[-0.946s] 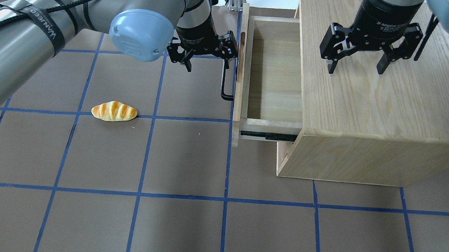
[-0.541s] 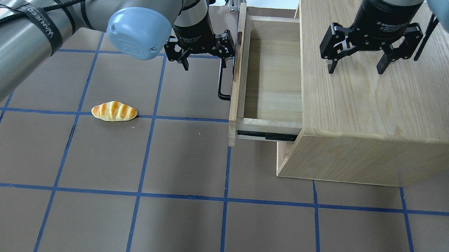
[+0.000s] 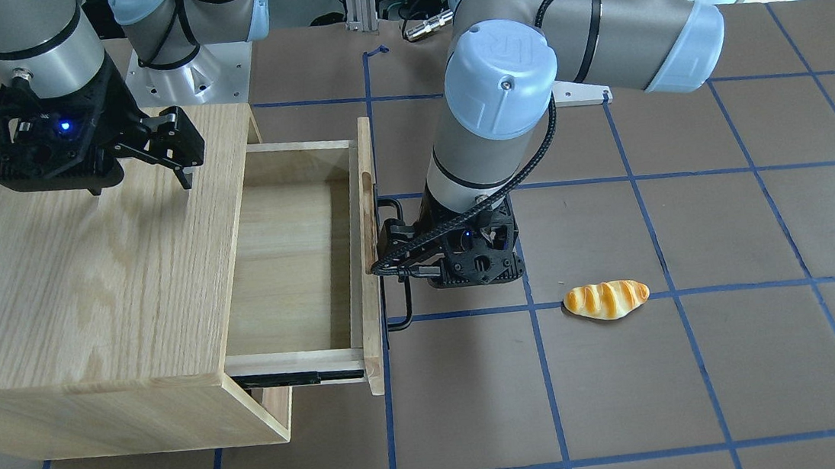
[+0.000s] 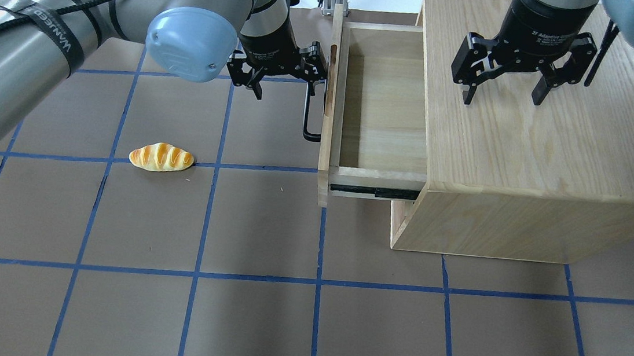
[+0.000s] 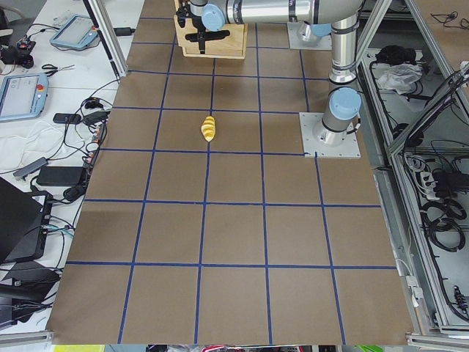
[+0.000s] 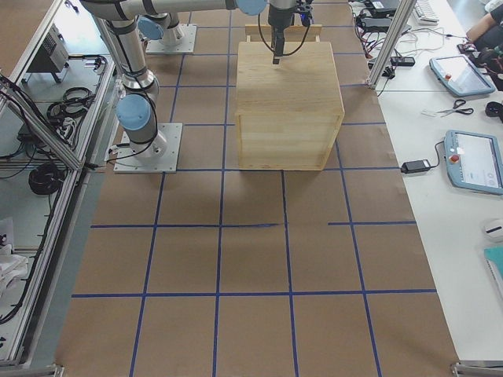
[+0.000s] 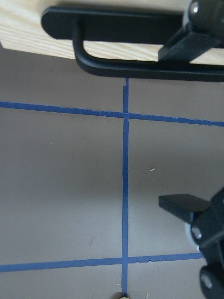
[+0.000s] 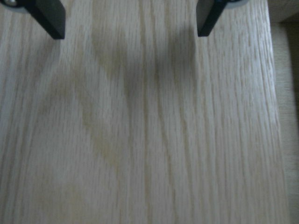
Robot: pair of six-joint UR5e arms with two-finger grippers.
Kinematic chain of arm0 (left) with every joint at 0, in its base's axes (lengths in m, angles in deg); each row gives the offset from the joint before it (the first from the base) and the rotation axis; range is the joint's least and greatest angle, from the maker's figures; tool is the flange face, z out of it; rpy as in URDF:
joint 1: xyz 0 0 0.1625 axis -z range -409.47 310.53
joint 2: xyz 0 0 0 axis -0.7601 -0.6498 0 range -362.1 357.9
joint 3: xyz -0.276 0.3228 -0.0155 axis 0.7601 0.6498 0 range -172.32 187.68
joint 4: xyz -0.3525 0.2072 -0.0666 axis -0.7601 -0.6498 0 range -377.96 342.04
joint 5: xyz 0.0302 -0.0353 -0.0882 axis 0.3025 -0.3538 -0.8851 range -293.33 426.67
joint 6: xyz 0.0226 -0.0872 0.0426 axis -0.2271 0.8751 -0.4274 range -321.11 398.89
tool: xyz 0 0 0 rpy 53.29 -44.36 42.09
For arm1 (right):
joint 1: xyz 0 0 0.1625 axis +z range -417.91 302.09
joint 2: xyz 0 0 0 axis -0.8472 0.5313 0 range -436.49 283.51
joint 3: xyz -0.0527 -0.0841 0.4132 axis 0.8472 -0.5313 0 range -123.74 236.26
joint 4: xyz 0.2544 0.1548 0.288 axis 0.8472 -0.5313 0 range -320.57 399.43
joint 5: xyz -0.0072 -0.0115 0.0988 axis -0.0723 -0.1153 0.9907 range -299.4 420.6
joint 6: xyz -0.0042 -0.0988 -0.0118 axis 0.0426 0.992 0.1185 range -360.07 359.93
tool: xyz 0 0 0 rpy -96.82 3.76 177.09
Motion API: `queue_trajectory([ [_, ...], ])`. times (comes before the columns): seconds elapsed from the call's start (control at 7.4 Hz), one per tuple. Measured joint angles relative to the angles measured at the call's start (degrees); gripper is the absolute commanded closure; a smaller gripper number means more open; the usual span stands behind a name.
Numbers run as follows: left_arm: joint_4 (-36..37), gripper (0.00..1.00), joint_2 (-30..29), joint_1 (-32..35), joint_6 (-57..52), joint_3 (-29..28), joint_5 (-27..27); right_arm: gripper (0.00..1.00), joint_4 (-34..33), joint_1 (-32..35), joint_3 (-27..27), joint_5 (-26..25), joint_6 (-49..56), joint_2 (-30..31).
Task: Open upper drawer
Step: 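Pull the handle farther with the left gripper to extend the drawer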
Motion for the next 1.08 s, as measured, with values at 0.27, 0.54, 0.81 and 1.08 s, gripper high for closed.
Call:
queue_trajectory([
  [0.27, -0.17, 0.0, 0.05, -0.16, -0.65, 0.09, 0.07, 0.0, 0.0, -0.01, -0.03, 0.0, 0.0, 0.0],
  [0.54, -0.61, 0.0, 0.12, -0.57, -1.1, -0.01, 0.71, 0.0, 0.0, -0.02, -0.03, 0.0, 0.03, 0.0],
  [0.81, -0.76, 0.0, 0.1, -0.76, -1.2, -0.07, 1.02, 0.0, 0.0, 0.0, -0.04, 0.0, 0.01, 0.0],
  [1.08, -0.84, 0.0, 0.11, -1.65, -1.23, 0.07, 1.08, 0.0, 0.0, 0.0, -0.02, 0.0, -0.05, 0.0],
])
